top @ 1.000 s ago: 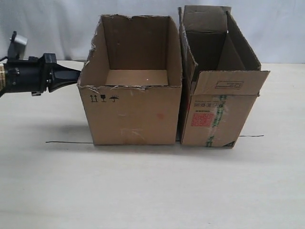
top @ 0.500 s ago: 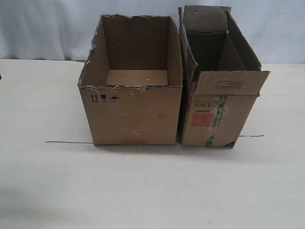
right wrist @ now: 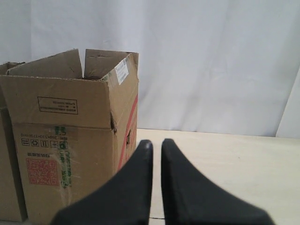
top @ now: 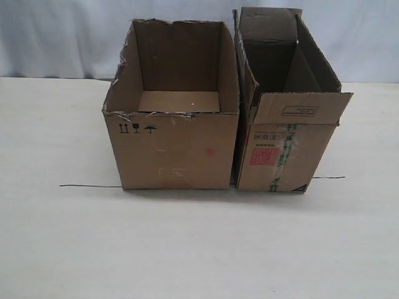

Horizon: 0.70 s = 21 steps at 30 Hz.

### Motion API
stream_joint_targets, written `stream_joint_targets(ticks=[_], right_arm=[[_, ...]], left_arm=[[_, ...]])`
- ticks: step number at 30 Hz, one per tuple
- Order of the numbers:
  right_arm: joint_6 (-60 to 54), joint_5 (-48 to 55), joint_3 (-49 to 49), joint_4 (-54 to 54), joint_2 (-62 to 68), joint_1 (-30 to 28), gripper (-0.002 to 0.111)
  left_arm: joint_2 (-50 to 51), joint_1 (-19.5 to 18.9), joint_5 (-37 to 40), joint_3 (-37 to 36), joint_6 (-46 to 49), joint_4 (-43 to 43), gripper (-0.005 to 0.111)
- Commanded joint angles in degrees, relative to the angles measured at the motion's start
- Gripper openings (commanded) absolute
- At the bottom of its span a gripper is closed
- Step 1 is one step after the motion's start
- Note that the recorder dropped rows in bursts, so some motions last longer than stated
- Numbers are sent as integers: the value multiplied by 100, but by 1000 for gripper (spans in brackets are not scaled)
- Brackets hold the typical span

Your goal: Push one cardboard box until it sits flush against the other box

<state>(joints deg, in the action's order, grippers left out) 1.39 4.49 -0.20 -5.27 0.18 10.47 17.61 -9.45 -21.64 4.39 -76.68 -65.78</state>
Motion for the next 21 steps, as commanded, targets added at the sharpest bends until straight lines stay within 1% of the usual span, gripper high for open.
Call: stream_joint_targets(ticks=[1,4,6,11,18,20,21], right_arm=[[-17,5,20,14,-18,-36,5],[-17,5,20,14,-18,-36,5],[-17,5,20,14,-18,-36,5],[-17,5,20,14,-18,-36,5],[-17,5,20,14,-18,-36,5],[-17,5,20,14,-18,-36,5],[-17,5,20,14,-18,-36,5]], left_arm=[[-1012,484,798,-345,-172,143,0],[-1655,649,1280,-439,-184,265,0],[-1761,767,1699,-439,-329,251,0],[-1761,775,1969,-439,-314,225,0],[-1761,781,1963,-439,-267,187,0],[-1761,781,1963,-439,169,598,0],[-1761,781,1976,-439,594,991,0]])
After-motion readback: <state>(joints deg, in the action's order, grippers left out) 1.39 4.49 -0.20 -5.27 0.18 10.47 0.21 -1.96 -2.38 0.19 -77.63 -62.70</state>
